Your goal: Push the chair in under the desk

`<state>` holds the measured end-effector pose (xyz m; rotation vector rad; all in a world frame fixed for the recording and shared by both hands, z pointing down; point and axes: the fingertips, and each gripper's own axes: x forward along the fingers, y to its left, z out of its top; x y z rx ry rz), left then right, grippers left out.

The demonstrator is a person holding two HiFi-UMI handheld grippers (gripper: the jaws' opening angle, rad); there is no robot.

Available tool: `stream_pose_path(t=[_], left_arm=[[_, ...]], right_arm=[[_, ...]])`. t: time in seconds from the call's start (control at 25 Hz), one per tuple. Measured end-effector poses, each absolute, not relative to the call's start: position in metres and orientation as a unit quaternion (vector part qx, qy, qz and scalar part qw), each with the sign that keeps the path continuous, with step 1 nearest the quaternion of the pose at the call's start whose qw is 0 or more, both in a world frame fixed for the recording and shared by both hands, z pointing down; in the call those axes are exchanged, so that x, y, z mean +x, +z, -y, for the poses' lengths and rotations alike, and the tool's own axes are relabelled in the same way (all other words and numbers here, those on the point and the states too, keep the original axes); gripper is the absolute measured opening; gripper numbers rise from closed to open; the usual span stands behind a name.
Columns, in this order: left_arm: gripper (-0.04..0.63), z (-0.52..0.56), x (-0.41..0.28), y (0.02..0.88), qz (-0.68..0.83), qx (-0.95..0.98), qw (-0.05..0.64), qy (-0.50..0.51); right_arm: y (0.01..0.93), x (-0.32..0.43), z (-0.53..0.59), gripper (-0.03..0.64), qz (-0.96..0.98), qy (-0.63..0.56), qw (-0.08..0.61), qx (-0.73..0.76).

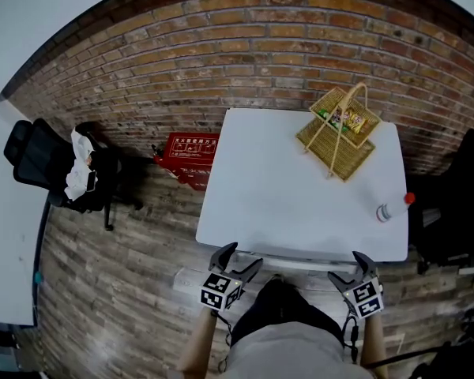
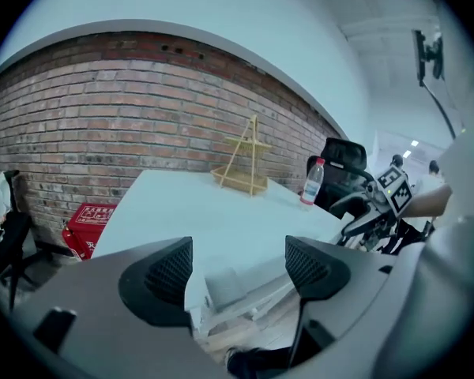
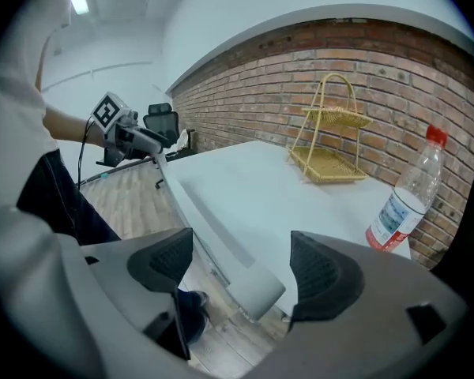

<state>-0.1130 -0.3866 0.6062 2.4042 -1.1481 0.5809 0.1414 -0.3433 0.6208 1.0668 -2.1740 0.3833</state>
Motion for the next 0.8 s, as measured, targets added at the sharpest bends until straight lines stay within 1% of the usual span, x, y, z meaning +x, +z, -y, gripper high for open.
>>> stream_pose_path(t=[0.08,0.2,0.28,0.4,0.56,0.68,0.72,0.76,0.8], left_arm=[[0.371,0.395,-0.111,0.59,0.418,0.866,0.192,0.195],[0.371,0.408,-0.098,0.569,0.412,0.877,0.165,0.186],[0.371,0.415,-0.084,0.556,0.399,0.887,0.157,0.172],[0.371,0.426,-0.059,0.533,0.388,0.899,0.141,0.147],[0.37,0.434,-0.031,0.506,0.377,0.911,0.12,0.114],[0.364,0.434,-0.016,0.492,0.37,0.917,0.114,0.095],[0.355,0.433,-0.014,0.489,0.371,0.917,0.11,0.092],[0.329,0.433,-0.012,0.487,0.374,0.917,0.106,0.09],[0.281,0.434,-0.012,0.485,0.381,0.915,0.103,0.087]], right_arm=[[0.606,0.142,0.346,0.37,0.838,0.138,0.329,0.413],[0.582,0.136,0.359,0.37,0.848,0.124,0.295,0.422],[0.563,0.128,0.37,0.37,0.855,0.117,0.268,0.429],[0.538,0.113,0.384,0.368,0.859,0.12,0.247,0.431],[0.523,0.085,0.401,0.368,0.882,0.135,0.169,0.418],[0.51,0.066,0.406,0.367,0.89,0.134,0.135,0.414],[0.507,0.062,0.408,0.365,0.889,0.128,0.132,0.419],[0.504,0.059,0.409,0.364,0.886,0.119,0.131,0.429],[0.501,0.058,0.411,0.36,0.881,0.11,0.131,0.441]])
